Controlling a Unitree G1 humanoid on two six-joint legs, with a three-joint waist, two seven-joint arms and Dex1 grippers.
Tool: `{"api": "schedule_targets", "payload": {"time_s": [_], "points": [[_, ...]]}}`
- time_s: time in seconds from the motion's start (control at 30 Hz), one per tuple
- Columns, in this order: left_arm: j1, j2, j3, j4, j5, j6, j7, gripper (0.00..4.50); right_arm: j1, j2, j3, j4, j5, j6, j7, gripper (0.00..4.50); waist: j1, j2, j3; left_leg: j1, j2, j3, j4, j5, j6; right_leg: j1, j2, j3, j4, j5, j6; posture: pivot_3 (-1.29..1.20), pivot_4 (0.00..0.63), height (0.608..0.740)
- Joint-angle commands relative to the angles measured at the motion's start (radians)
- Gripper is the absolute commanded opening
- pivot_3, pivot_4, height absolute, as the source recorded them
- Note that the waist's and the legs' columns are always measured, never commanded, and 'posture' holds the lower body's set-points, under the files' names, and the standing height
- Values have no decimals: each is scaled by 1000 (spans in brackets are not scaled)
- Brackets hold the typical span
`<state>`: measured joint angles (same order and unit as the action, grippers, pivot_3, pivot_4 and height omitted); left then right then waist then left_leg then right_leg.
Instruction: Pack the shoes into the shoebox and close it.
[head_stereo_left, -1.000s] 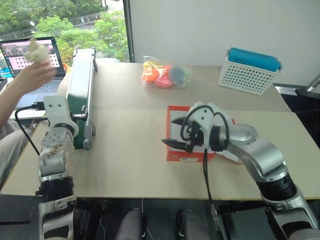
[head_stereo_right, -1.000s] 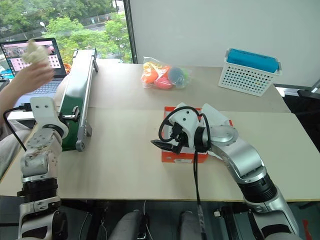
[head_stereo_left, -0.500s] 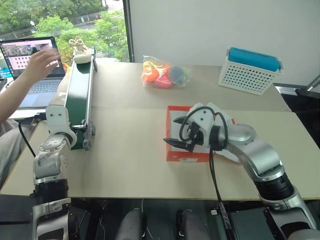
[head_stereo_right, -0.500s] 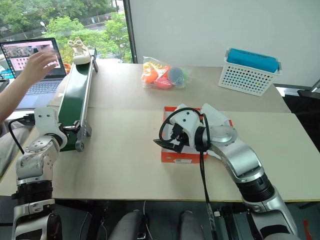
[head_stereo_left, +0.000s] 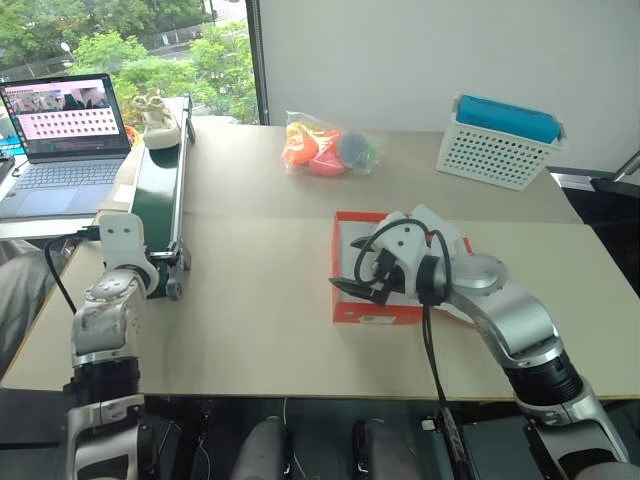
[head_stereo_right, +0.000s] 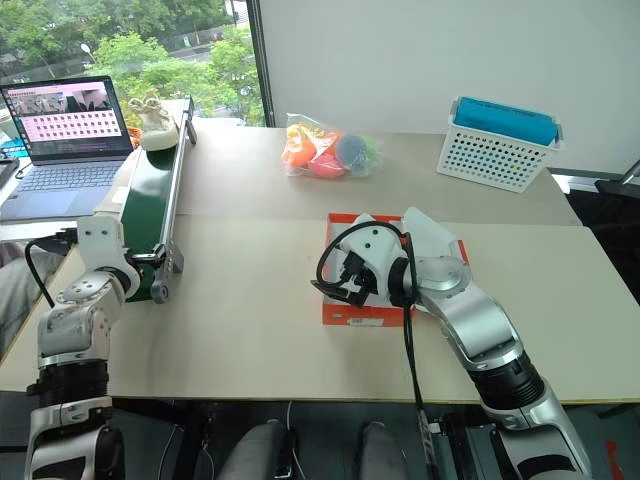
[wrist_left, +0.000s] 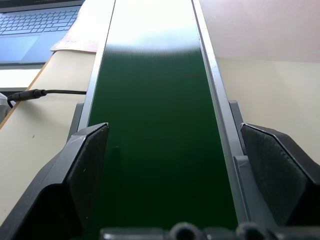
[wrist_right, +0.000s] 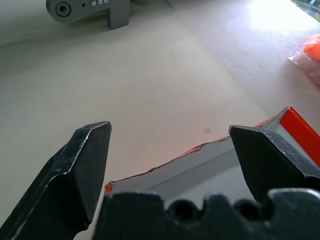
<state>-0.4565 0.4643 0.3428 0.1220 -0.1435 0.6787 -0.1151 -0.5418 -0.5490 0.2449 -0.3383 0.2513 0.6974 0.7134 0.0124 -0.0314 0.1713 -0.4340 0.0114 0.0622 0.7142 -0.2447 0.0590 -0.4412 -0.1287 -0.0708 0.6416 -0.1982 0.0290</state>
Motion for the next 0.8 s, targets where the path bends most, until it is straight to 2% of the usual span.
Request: {"api": "schedule_targets", "payload": {"time_s": [0.03,0.3,0.8], "points": [[-29,15,-8,-3,10,-24,6,4500,-11,4,-11,-11,-8,-10,-5,4432,-1,0,0,0,0,0,0,0,0,0,0,0,0,0,0,0,150,699],[-40,11,-24,-23,9,-27,12,4500,-4,17,-10,9,-25,-20,-9,4432,-1,0,0,0,0,0,0,0,0,0,0,0,0,0,0,0,150,699],[-84,9,-10,-12,18,-152,49,4500,-18,43,-34,88,-67,-18,-77,4432,-1,0,0,0,0,0,0,0,0,0,0,0,0,0,0,0,150,699]]}}
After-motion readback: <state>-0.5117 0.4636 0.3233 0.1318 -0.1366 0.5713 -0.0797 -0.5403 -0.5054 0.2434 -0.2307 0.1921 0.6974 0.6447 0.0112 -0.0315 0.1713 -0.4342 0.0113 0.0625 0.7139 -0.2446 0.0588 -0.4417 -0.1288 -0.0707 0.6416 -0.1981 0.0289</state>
